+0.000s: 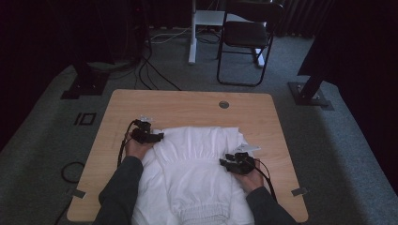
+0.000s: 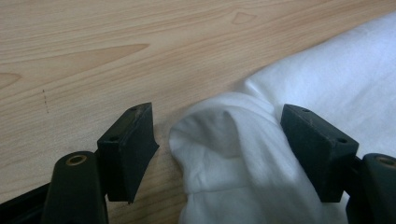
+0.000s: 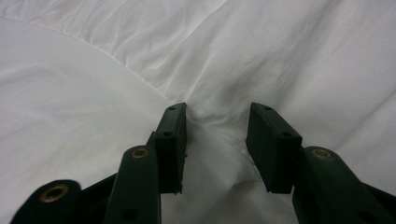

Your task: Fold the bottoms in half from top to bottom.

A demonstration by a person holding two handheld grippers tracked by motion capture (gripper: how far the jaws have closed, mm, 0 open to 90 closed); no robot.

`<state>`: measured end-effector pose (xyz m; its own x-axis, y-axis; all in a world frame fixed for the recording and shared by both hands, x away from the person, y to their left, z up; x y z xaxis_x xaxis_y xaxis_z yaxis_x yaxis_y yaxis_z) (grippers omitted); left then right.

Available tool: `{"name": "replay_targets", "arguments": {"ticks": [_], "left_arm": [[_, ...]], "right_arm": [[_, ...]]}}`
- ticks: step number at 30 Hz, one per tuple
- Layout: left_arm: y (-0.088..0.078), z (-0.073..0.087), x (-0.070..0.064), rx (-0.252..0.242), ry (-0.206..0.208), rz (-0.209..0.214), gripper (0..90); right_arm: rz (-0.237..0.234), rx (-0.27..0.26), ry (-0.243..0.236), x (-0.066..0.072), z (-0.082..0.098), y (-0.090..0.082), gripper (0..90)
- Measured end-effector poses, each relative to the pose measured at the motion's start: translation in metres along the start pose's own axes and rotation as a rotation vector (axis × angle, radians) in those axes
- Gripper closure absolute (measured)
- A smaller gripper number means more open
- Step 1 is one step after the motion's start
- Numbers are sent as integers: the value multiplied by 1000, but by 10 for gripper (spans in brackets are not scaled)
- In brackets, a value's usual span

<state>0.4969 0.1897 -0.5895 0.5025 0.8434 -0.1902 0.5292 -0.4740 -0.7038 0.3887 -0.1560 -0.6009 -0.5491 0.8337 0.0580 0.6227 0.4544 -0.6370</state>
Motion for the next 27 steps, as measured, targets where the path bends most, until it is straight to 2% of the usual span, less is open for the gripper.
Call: {"name": "replay_targets", "arguments": {"ticks": [2,4,5,7,9,13,17,20,21,23,25,27], "left_arm": [[0,0,0,1,1,3,285],[-1,0,-2,5,8,25,292],[-1,0,-2,8,12,29,339],[-1,1,-3,10,14,30,345],[-1,0,-3,13,16,30,349],[-1,1,-3,15,17,29,351],[-1,1,-3,13,18,33,351],[-1,0,-3,10,15,35,352],[-1,0,-3,10,14,35,352],[-1,0,-3,11,14,35,353],[-1,0,-3,12,12,35,355],[-2,1,-4,15,8,41,374]], "right_arm": [[-10,5,14,0,0,0,554],[-49,26,30,-1,-3,-2,499],[-37,17,20,-5,-8,-7,490],[6,-30,22,-14,-20,-16,467],[51,-75,57,-30,-36,-25,431],[162,-89,123,-71,-63,-27,378],[178,-61,233,-104,-75,-8,339],[150,-39,280,-113,-77,11,322],[139,-26,287,-114,-77,17,316],[123,-4,269,-112,-79,29,292],[127,19,234,-111,-81,40,287],[137,55,232,-113,-80,49,287]]}}
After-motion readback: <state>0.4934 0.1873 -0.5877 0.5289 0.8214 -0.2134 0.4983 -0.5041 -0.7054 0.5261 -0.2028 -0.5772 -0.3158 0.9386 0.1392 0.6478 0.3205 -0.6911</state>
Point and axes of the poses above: each handheld gripper's, and its own axes: y roughly forward along the jaws, z roughly out of its underside, x roughly to its left, the point moved 6 cm from there along y, roughly forward along the jaws, and after that the axes turned 9 degrees about z, right-handed, at the moved point
